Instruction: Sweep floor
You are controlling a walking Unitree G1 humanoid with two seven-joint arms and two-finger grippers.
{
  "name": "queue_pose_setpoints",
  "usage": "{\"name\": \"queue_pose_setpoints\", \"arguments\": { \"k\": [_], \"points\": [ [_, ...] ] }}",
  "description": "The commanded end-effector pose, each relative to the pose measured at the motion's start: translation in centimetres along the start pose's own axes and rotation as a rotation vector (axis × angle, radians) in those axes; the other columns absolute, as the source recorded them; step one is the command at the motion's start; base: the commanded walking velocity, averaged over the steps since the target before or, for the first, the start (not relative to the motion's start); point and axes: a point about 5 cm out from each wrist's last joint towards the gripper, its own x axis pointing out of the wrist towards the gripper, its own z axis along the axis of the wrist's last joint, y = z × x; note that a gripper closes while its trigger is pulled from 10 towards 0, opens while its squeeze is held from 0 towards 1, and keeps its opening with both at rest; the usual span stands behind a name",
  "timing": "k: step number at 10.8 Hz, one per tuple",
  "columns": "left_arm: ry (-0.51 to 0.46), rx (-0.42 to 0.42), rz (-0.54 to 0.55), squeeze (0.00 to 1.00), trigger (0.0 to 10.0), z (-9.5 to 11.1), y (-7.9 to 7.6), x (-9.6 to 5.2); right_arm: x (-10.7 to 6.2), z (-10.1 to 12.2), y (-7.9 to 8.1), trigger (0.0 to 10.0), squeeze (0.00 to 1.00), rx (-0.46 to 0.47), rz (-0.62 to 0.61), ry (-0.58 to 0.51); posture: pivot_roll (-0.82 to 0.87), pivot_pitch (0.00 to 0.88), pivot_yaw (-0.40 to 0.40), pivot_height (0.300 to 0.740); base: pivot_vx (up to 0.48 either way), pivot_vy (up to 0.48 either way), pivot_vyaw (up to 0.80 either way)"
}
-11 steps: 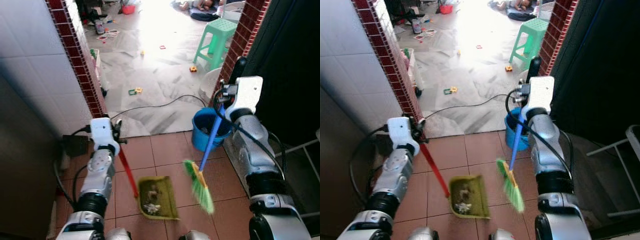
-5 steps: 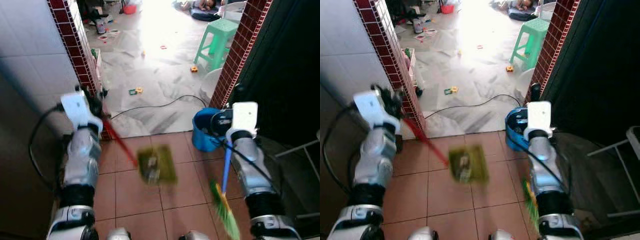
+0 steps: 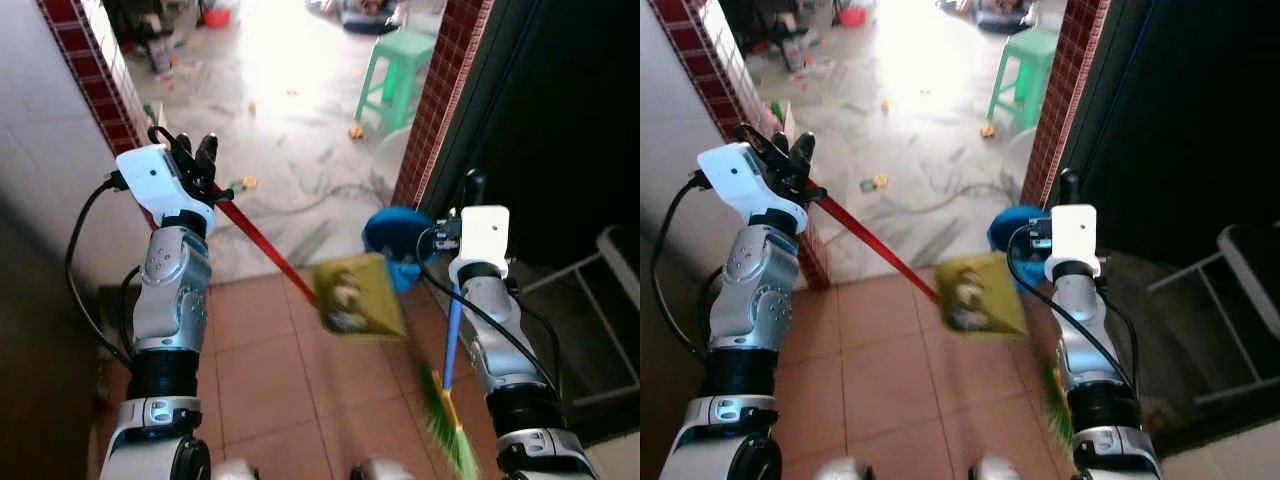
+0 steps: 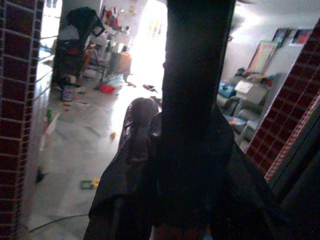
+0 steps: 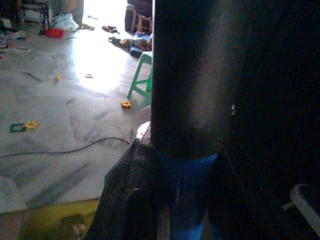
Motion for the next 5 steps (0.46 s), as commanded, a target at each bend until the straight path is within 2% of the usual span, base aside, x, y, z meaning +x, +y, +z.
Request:
{"name": "queue_pose_setpoints", "arguments": {
  "k": [1, 5],
  "points": [
    [-0.119, -0.023, -0.030, 0.00, 10.0, 3.15, -0.99, 0.89, 0.00, 0.64, 0.03, 10.0, 0.00, -0.008, 0.007, -0.036, -0.04, 0.000, 0.022, 0.740, 0.330, 0.000, 0.00],
    [-0.135, -0.075, -0.028, 0.00, 10.0, 4.00, -1.53, 1.49, 0.14, 0.62, 0.63, 10.0, 0.00, 0.001, 0.023, -0.032, -0.03, 0.000, 0.024, 0.740, 0.449, 0.000, 0.00]
  ]
}}
